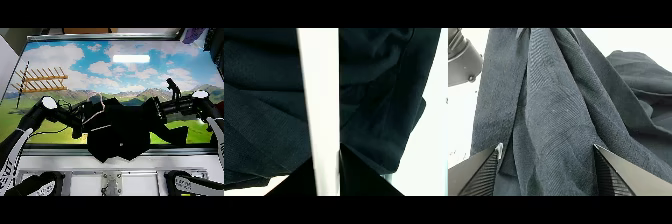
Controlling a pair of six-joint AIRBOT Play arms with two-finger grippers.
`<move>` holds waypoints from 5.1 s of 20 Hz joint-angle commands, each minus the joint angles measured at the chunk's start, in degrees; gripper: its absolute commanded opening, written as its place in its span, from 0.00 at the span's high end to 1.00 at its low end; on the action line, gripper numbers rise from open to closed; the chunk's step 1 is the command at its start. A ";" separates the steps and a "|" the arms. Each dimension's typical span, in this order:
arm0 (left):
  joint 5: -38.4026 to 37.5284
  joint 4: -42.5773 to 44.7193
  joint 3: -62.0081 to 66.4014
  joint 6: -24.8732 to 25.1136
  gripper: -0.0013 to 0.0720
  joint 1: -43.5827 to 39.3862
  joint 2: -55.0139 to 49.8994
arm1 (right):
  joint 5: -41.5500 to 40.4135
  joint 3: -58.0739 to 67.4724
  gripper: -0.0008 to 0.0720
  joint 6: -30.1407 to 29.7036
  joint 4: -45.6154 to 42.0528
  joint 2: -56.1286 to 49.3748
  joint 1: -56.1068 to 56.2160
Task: Fold the clothes and pants, and hang the long-sleeved shirts on hangers.
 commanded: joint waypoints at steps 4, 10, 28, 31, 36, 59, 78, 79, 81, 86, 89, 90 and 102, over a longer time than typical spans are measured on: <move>0.00 -0.31 0.07 0.00 0.95 -0.04 0.00 | 0.04 -0.04 0.12 0.02 0.26 -0.02 0.07; 0.00 -0.31 0.07 0.00 0.95 -0.04 0.00 | 0.07 -0.04 0.95 0.02 0.26 -0.02 0.07; -0.35 -0.20 0.09 -1.75 0.37 -0.04 0.02 | -1.25 -0.02 0.96 0.00 0.26 0.00 0.04; -0.39 -0.20 0.09 -4.24 0.37 -0.04 0.02 | -1.27 -0.02 0.96 0.00 0.28 0.00 0.04; -0.35 -0.15 0.09 -8.55 0.37 0.00 0.02 | -2.12 -0.02 0.96 0.00 7.39 0.35 0.04; 0.61 -0.26 -0.04 -18.25 0.36 8.39 7.50 | -6.71 -0.02 0.96 3.72 11.13 0.68 0.07; 0.63 -0.20 -0.04 -17.40 0.95 8.39 7.50 | -6.73 -0.02 0.96 4.33 11.10 0.66 0.07; 0.63 -0.20 -0.02 -16.79 0.95 8.39 7.50 | -6.69 -0.02 0.96 4.33 11.10 0.66 0.07; 0.74 -0.15 -0.04 -16.39 0.95 8.39 7.50 | -6.67 -0.02 0.96 4.33 11.13 0.66 0.07; 1.25 2.43 0.04 -14.88 0.95 7.89 7.50 | -6.64 -0.02 0.94 4.33 11.13 0.66 0.07; 1.29 7.67 0.09 -14.93 0.95 4.52 7.50 | -6.78 -0.02 0.44 4.35 11.13 0.66 0.07; 1.75 7.76 0.09 -14.93 0.95 3.61 7.50 | -6.56 -0.02 0.44 4.35 11.10 0.66 0.07; 4.68 7.72 0.07 -13.60 0.95 2.45 7.50 | -8.20 -0.02 0.44 4.90 7.69 0.72 -5.73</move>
